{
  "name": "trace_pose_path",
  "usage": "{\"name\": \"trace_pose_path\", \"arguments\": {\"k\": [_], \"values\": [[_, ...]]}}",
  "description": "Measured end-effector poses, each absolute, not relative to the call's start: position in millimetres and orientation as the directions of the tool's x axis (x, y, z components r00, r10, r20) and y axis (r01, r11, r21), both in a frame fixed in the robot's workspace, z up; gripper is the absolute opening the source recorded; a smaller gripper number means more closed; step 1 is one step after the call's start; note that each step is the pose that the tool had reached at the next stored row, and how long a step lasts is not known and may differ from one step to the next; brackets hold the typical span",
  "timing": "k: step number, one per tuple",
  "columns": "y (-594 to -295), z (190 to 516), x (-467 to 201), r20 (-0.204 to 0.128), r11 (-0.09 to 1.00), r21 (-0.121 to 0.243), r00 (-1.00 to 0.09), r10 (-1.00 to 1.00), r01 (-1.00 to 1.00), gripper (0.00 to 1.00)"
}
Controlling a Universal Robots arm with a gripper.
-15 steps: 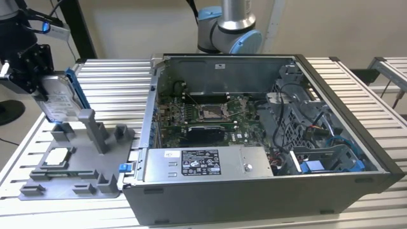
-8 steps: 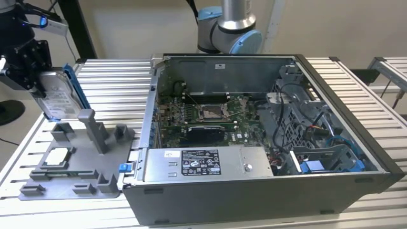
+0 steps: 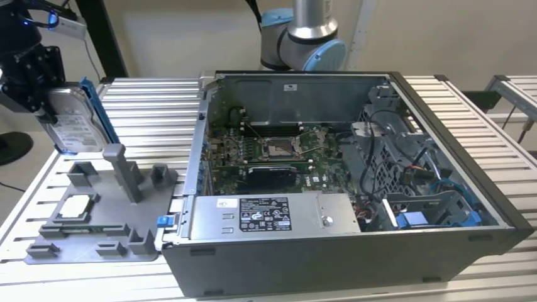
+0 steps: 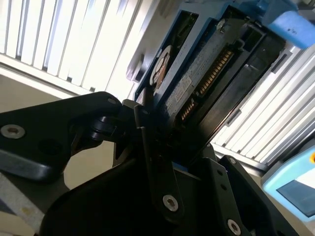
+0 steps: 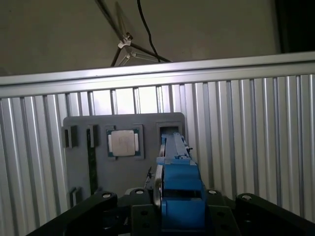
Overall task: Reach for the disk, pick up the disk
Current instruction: 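Pick up the disk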
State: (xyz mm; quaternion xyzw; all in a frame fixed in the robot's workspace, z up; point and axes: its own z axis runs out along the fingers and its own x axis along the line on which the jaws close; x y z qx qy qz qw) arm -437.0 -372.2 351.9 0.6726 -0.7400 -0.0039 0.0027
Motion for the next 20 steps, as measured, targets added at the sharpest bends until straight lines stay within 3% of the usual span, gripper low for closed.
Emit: {"name": "trace_pose_path", "arguments": {"k": [20], "values": [[-372.2, 380.4, -437.0, -0.001, 0.095, 0.009, -0.095, -0.995, -0.995, 0.0]]}}
